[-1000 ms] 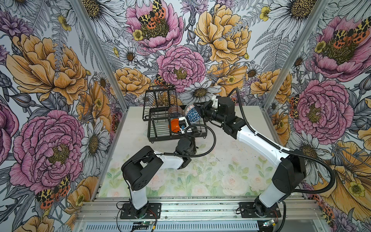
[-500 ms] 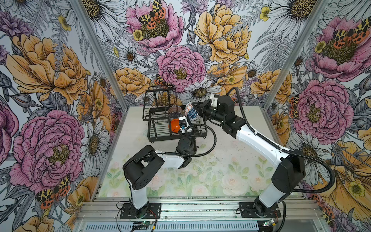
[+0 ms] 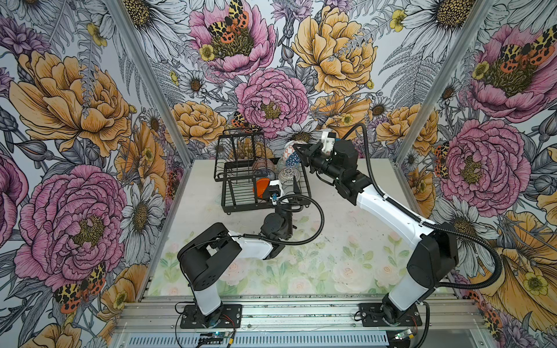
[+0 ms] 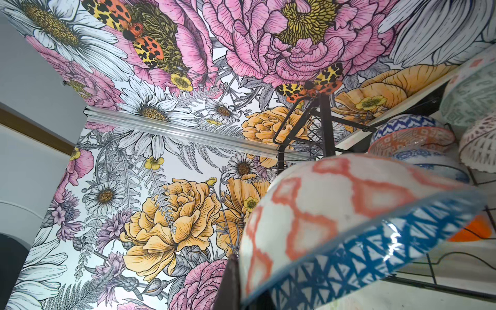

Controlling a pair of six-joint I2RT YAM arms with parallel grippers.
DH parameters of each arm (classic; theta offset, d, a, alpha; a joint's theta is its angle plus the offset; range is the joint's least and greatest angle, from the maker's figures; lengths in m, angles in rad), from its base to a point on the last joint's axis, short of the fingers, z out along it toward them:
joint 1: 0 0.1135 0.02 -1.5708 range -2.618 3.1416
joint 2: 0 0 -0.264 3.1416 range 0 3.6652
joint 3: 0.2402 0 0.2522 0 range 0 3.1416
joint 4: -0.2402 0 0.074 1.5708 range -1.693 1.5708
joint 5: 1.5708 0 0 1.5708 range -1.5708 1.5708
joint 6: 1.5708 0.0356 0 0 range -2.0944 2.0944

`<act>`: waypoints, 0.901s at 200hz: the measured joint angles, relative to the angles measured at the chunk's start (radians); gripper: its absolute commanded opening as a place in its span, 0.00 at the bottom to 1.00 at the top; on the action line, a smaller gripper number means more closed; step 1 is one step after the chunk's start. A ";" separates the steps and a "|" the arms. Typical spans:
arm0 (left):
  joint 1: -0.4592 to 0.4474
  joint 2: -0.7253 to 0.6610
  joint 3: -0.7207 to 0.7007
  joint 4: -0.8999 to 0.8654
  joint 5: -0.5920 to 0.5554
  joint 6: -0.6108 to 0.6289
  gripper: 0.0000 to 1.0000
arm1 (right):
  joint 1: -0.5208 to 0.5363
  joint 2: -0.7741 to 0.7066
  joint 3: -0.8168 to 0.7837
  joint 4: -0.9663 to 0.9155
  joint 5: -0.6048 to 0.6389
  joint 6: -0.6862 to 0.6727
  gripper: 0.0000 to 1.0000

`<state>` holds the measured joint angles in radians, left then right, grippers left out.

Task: Load bowls into a dish rack
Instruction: Place the bowl in the dish rack.

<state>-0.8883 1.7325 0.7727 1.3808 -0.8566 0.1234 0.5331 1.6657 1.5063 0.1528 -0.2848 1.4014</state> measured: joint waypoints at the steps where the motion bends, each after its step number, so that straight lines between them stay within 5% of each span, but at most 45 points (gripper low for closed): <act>1: 0.000 -0.002 -0.002 0.000 -0.001 0.001 0.99 | 0.000 0.000 0.000 0.001 0.000 0.000 0.00; 54: -0.019 -0.183 -0.049 -0.108 0.000 0.012 0.99 | -0.021 0.001 -0.083 0.100 -0.002 -0.005 0.00; 90: -0.008 -0.357 -0.050 -0.351 0.023 -0.047 0.99 | -0.044 0.013 -0.135 0.157 -0.001 -0.005 0.00; 136: 0.128 -0.559 -0.018 -0.788 0.186 -0.238 0.99 | -0.063 0.047 -0.175 0.254 -0.001 0.004 0.00; 180: 0.227 -0.603 0.105 -1.090 0.352 -0.375 0.99 | -0.068 0.139 -0.188 0.331 -0.001 0.033 0.00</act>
<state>-0.6617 1.1297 0.8776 0.2905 -0.5045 -0.2512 0.4652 1.8050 1.3178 0.4839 -0.2855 1.4345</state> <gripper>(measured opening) 0.986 0.067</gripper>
